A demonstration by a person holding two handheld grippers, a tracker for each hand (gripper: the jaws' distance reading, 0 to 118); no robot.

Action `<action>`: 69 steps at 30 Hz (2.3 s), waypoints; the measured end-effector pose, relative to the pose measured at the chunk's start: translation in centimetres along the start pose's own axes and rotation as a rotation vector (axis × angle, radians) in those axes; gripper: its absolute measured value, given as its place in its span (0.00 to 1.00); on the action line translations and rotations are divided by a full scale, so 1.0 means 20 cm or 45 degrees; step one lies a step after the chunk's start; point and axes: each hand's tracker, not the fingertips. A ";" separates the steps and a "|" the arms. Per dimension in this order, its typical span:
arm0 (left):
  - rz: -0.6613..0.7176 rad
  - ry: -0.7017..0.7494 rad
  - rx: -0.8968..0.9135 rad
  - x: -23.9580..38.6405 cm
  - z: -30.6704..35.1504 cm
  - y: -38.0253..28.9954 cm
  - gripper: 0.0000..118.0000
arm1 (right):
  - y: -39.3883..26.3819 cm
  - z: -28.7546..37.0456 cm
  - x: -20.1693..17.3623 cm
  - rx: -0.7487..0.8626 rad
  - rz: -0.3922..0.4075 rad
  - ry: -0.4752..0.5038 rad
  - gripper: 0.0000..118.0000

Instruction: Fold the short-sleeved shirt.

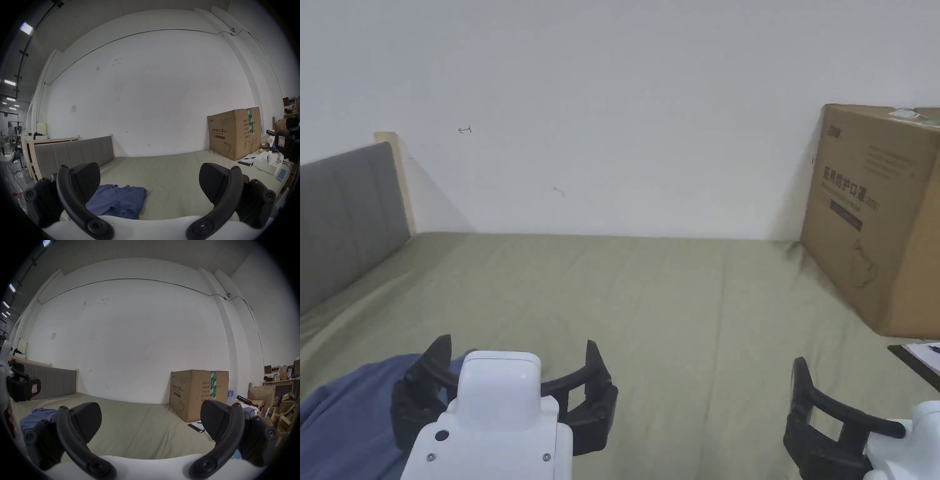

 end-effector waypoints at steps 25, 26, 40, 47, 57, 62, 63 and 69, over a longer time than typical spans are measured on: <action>0.012 -0.011 -0.036 0.01 -0.03 -0.01 1.00 | 0.00 -0.02 0.03 -0.053 -0.041 -0.023 1.00; 0.013 -0.011 -0.031 0.01 -0.03 -0.01 1.00 | 0.00 -0.02 0.03 -0.056 -0.044 -0.020 1.00; 0.029 -0.051 -0.034 0.01 -0.02 -0.01 1.00 | -0.01 -0.01 0.00 -0.031 -0.037 0.029 1.00; 0.010 -0.043 -0.031 0.01 -0.02 -0.03 1.00 | -0.01 0.00 -0.01 -0.034 -0.012 0.044 1.00; 0.059 -0.086 -0.082 0.00 -0.02 -0.02 0.99 | 0.00 0.01 -0.02 -0.063 -0.011 0.047 0.98; -0.030 -0.080 -0.058 0.03 0.00 0.00 0.05 | 0.02 0.00 0.00 -0.109 -0.021 0.032 0.12; -0.044 -0.044 -0.075 0.04 0.00 0.00 0.00 | 0.02 0.00 0.00 -0.128 -0.031 0.010 0.00; 0.062 -0.131 -0.126 0.02 -0.02 0.01 0.00 | 0.03 -0.02 0.04 -0.174 -0.062 -0.001 0.00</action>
